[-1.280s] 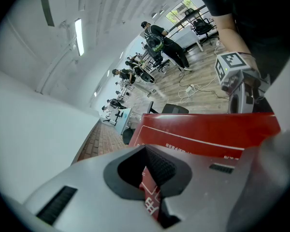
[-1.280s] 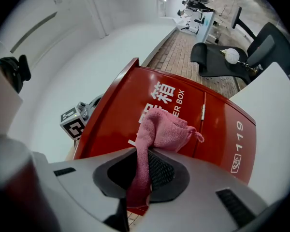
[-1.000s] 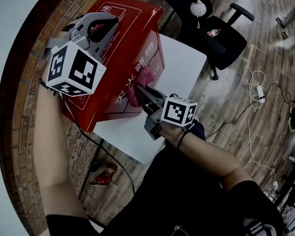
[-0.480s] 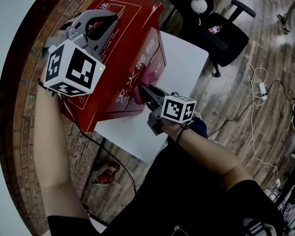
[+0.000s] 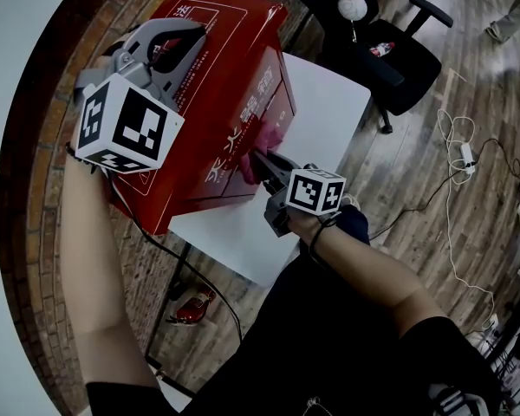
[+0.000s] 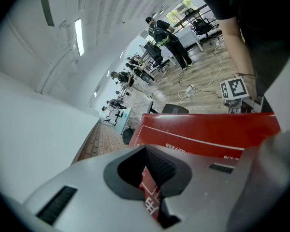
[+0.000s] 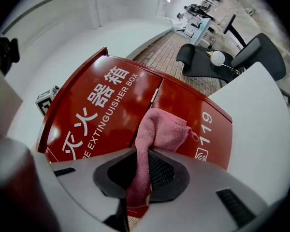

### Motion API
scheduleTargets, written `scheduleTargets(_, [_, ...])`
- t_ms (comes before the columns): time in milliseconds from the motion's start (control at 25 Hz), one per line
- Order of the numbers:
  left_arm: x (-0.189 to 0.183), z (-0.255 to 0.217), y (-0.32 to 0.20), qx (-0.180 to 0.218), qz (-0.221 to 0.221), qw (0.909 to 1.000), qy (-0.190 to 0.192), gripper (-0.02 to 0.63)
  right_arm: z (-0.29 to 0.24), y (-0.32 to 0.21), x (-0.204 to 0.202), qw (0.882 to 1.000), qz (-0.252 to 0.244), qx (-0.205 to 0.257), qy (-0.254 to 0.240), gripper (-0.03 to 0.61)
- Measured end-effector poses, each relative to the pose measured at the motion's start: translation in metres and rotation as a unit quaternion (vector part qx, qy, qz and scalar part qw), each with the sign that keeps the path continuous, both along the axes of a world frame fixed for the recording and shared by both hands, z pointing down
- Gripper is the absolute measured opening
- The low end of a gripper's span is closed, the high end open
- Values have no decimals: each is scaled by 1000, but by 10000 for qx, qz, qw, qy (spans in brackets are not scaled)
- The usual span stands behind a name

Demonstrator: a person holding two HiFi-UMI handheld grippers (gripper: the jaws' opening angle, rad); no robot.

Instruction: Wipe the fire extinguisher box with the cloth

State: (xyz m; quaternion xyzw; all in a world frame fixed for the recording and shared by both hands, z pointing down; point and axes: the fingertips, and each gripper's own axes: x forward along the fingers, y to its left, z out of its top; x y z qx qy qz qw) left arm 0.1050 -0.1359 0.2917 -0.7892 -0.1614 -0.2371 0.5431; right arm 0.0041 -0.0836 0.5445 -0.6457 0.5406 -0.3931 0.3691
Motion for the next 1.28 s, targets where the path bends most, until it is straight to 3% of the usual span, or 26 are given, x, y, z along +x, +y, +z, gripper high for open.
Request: scheduleTargets(1280, [0, 0, -1, -3, -7, 10000, 15, 17, 95, 0, -1, 9976, -106, -636, -235, 64])
